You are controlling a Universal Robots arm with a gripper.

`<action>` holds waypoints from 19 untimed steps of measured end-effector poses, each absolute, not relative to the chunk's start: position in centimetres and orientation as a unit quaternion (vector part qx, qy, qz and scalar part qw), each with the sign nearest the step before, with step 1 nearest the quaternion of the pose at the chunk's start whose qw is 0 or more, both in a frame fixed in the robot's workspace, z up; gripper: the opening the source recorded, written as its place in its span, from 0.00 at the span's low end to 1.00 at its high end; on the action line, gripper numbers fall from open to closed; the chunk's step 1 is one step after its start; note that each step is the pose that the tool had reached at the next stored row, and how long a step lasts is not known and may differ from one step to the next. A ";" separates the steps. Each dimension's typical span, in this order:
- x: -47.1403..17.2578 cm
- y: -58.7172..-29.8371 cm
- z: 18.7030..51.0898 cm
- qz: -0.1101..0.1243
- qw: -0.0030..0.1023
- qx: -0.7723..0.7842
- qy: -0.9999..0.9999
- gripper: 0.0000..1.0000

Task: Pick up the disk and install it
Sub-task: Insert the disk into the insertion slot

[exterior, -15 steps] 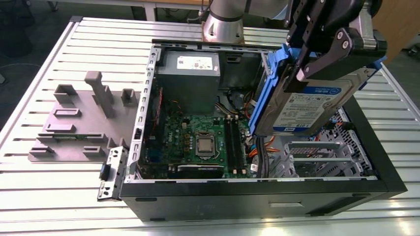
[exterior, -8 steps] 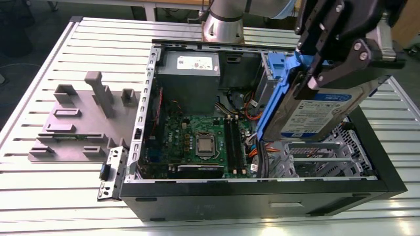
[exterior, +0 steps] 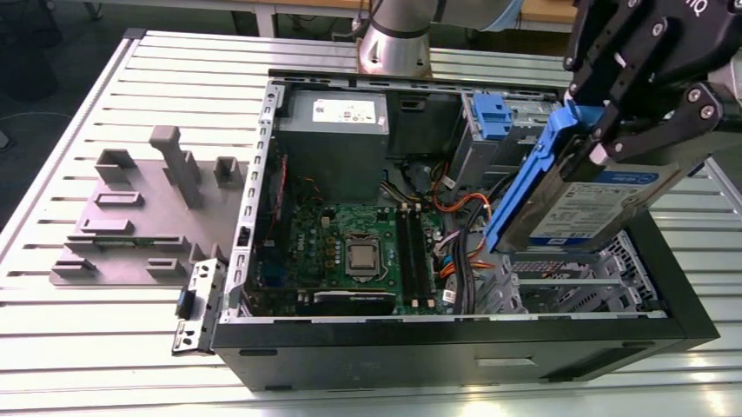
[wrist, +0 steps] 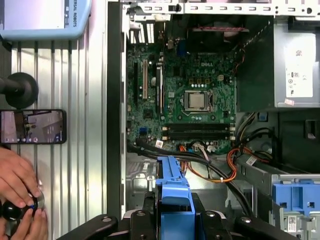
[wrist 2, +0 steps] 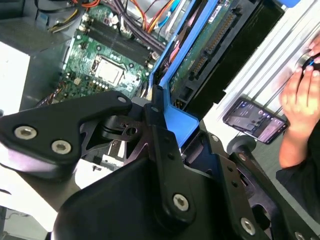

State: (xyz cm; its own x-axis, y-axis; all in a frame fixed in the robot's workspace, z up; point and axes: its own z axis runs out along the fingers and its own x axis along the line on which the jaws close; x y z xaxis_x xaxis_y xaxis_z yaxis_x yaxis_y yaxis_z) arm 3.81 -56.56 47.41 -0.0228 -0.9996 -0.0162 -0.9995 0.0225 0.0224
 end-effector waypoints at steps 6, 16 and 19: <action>4.8 -56.6 46.7 -0.014 0.002 0.700 -0.714 0.36; 6.8 -56.7 45.8 -0.015 0.003 0.700 -0.714 0.36; 7.5 -56.8 45.5 -0.015 0.003 0.700 -0.714 0.36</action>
State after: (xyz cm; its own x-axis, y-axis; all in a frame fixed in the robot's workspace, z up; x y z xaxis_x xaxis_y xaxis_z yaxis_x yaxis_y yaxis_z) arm 7.47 -56.79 45.52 -0.0199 -0.9997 -0.0161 -0.9995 0.0195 0.0259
